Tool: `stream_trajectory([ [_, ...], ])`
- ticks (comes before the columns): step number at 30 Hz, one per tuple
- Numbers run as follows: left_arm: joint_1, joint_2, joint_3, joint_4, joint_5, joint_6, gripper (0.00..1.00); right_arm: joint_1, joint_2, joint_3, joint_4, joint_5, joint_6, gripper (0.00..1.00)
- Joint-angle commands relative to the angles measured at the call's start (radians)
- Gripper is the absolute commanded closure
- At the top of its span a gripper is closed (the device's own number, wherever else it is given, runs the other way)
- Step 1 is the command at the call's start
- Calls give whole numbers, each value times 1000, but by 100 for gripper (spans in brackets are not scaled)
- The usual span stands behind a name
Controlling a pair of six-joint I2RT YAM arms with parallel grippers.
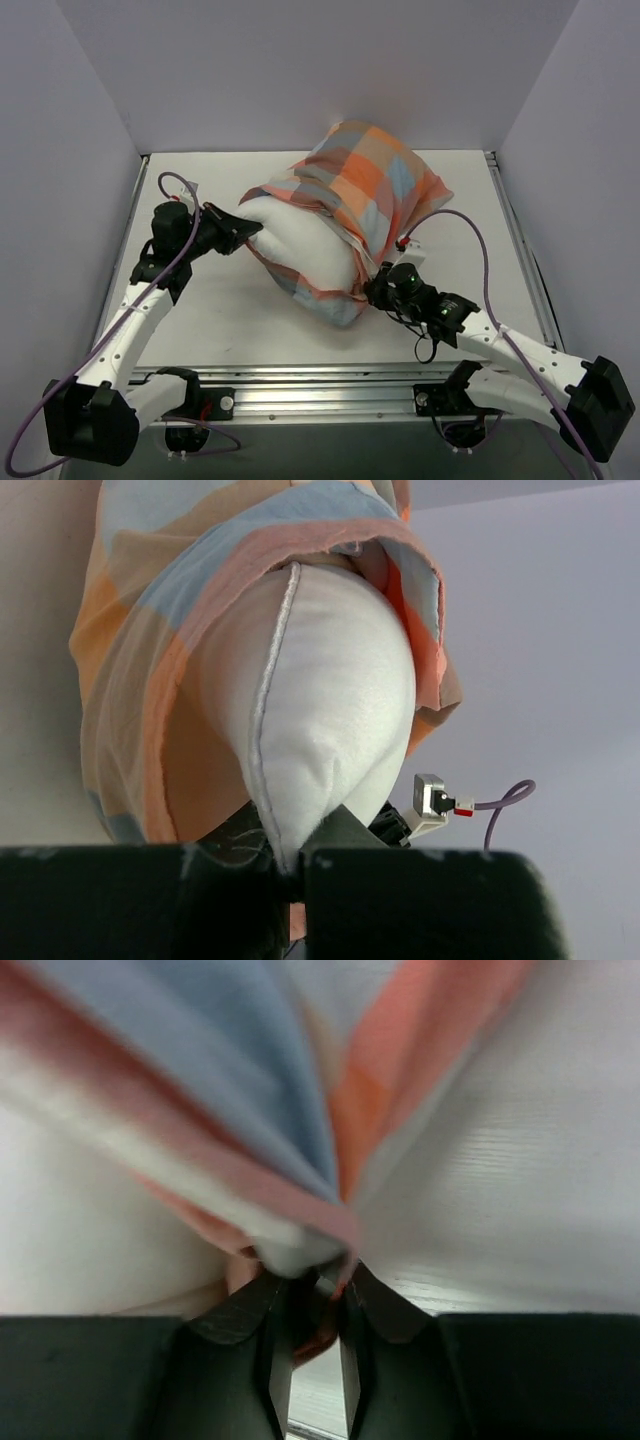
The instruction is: Remove the pillowcase from the pillow
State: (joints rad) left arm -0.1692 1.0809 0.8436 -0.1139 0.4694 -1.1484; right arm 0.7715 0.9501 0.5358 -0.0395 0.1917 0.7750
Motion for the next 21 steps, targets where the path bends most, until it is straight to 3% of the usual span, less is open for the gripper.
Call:
stream_trajectory([
  [1,-68,-22,6,154,-95,-19,98,44,21,56,101,-55,-63,81],
  [2,-87,-27,9,148,-115,-13,98,63,38,76,92,-35,-69,72],
  [3,-120,-27,15,139,-156,5,98,115,45,101,51,-6,-75,56],
  [6,-157,-30,52,70,-211,45,98,256,64,228,-84,156,-88,39],
  [9,-174,-39,80,30,-248,75,98,340,87,367,-225,326,-76,37],
  [12,-181,-49,100,5,-282,88,98,417,118,466,-278,397,-83,36],
  [16,-200,-41,121,-4,-295,85,98,445,182,497,-203,348,-134,36],
  [21,-210,-33,153,-15,-311,64,98,446,262,403,-100,321,-114,39],
])
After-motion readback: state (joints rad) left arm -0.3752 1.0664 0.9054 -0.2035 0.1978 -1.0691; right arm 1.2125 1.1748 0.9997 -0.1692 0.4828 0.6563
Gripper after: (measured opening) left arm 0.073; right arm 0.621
